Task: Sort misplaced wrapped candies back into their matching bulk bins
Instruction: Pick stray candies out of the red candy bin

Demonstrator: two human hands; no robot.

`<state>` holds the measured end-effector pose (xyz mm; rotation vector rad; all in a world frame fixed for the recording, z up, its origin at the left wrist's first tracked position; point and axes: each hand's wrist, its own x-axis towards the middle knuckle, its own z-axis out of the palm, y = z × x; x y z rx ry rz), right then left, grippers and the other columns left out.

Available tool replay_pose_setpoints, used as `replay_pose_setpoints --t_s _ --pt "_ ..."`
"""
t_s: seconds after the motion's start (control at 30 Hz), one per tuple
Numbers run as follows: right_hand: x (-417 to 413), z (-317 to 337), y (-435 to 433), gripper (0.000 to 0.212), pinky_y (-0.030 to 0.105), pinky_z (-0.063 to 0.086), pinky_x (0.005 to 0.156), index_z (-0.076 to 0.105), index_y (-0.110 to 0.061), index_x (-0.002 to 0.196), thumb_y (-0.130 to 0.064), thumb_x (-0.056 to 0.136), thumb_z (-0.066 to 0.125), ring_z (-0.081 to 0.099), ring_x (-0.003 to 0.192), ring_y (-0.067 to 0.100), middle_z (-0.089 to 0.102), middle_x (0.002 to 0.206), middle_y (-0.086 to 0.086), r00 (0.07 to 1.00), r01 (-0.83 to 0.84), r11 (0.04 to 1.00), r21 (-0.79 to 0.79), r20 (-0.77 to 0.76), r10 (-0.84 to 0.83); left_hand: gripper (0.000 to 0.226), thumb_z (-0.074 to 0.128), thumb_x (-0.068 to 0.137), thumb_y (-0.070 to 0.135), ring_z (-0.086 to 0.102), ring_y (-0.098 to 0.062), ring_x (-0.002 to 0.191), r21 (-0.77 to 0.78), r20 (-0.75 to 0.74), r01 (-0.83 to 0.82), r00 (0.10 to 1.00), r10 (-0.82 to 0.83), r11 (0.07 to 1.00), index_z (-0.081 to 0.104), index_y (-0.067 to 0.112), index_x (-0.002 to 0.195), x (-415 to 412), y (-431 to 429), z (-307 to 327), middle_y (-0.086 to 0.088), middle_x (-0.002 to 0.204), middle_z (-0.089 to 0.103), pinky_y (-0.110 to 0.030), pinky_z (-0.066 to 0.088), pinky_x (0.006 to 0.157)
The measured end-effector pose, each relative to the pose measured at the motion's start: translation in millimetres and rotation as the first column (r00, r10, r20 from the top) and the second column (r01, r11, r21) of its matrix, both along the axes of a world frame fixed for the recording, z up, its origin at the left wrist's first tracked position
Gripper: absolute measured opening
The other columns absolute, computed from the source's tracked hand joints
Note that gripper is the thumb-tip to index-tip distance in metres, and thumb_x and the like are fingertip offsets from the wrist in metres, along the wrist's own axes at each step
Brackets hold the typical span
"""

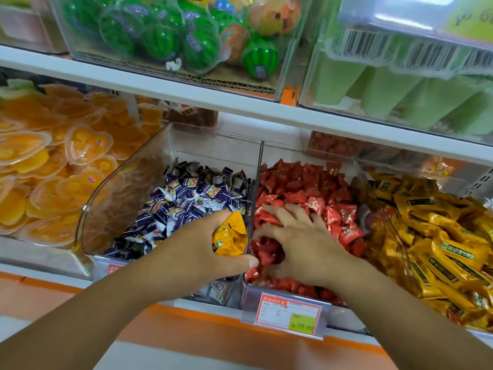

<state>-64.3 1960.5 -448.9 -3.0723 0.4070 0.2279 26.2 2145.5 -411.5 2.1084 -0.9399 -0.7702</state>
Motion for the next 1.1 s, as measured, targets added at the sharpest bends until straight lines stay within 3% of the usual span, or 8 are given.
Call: replay_pose_setpoints --t_s 0.07,0.1,0.3,0.53,0.7,0.87,0.97,1.1 --pt "0 5 -6 0.052 0.051 0.027 0.107 0.044 -0.050 0.125 -0.049 0.077 0.066 0.018 0.138 0.023 0.018 0.152 -0.011 0.997 0.041 0.998 -0.045 0.064 -0.038 0.094 0.069 0.075 0.055 0.026 0.016 0.087 0.006 0.019 -0.011 1.000 0.011 1.000 0.015 0.039 0.150 3 -1 -5 0.027 0.118 0.050 -0.005 0.037 0.051" --pt "-1 9 -10 0.046 0.048 0.033 0.105 0.048 -0.048 0.121 -0.043 0.079 0.066 0.025 0.135 0.022 0.024 0.149 -0.011 0.994 0.063 0.998 -0.031 0.096 -0.060 0.097 0.070 0.073 0.057 0.031 -0.003 0.057 0.009 0.021 -0.012 1.000 0.012 1.000 0.015 0.039 0.150 4 -1 -7 0.031 0.118 0.049 -0.003 0.037 0.057" --pt "-12 35 -48 0.022 0.040 0.046 0.097 0.065 -0.042 0.100 -0.034 0.081 0.073 0.050 0.120 0.013 0.053 0.128 -0.014 0.958 0.157 0.971 0.179 0.212 -0.194 0.109 0.068 0.051 0.066 0.052 0.019 0.088 -0.070 -0.022 -0.013 1.000 0.011 0.997 0.023 0.043 0.147 9 -2 -12 0.044 0.102 0.044 -0.002 0.037 0.074" --pt "-13 40 -6 0.030 0.017 0.024 0.101 0.068 -0.043 0.110 -0.040 0.081 0.072 0.037 0.118 0.004 0.056 0.124 -0.022 0.975 -0.208 0.947 0.243 0.123 0.183 0.046 0.068 0.051 0.063 0.060 -0.013 0.082 -0.139 -0.050 0.036 0.998 -0.043 0.990 0.037 0.075 0.083 11 -2 -15 0.047 0.077 0.057 -0.017 0.047 0.072" --pt "2 -9 -1 0.046 0.047 0.020 0.113 0.055 -0.047 0.127 -0.027 0.086 0.061 0.011 0.140 0.018 0.027 0.146 -0.014 0.930 -0.268 0.944 0.192 -0.203 0.305 0.041 0.067 0.050 0.062 0.063 -0.012 0.077 -0.185 -0.028 0.031 0.999 -0.037 0.982 0.038 0.082 0.071 10 -2 -16 0.028 0.081 0.065 -0.010 0.047 0.063" --pt "7 -10 -12 0.044 0.036 0.042 0.089 0.055 -0.042 0.120 -0.037 0.078 0.068 0.034 0.121 0.021 0.033 0.134 -0.007 0.966 -0.257 0.961 -0.099 -0.048 0.253 0.032 0.069 0.055 0.061 0.058 -0.004 0.071 -0.192 -0.012 0.055 0.998 -0.058 0.980 0.044 0.074 0.070 12 -3 -18 0.024 0.077 0.063 -0.010 0.049 0.066" --pt "11 1 -27 0.037 0.035 0.045 0.088 0.060 -0.038 0.116 -0.028 0.080 0.068 0.041 0.117 0.018 0.042 0.125 -0.008 0.990 -0.140 0.990 0.006 0.034 0.140 0.031 0.067 0.053 0.064 0.066 -0.029 0.091 -0.188 -0.006 0.066 0.998 -0.068 0.980 0.047 0.072 0.075 11 -5 -17 0.007 0.094 0.068 -0.033 0.055 0.082" --pt "11 14 -42 0.028 0.042 0.047 0.090 0.064 -0.039 0.104 -0.025 0.080 0.069 0.046 0.113 0.017 0.053 0.117 -0.010 0.989 -0.060 0.992 0.112 0.143 0.044 0.030 0.066 0.052 0.066 0.066 -0.020 0.091 -0.193 0.016 0.085 0.996 -0.083 0.978 0.046 0.071 0.073 13 -3 -19 0.018 0.088 0.068 -0.021 0.054 0.080"
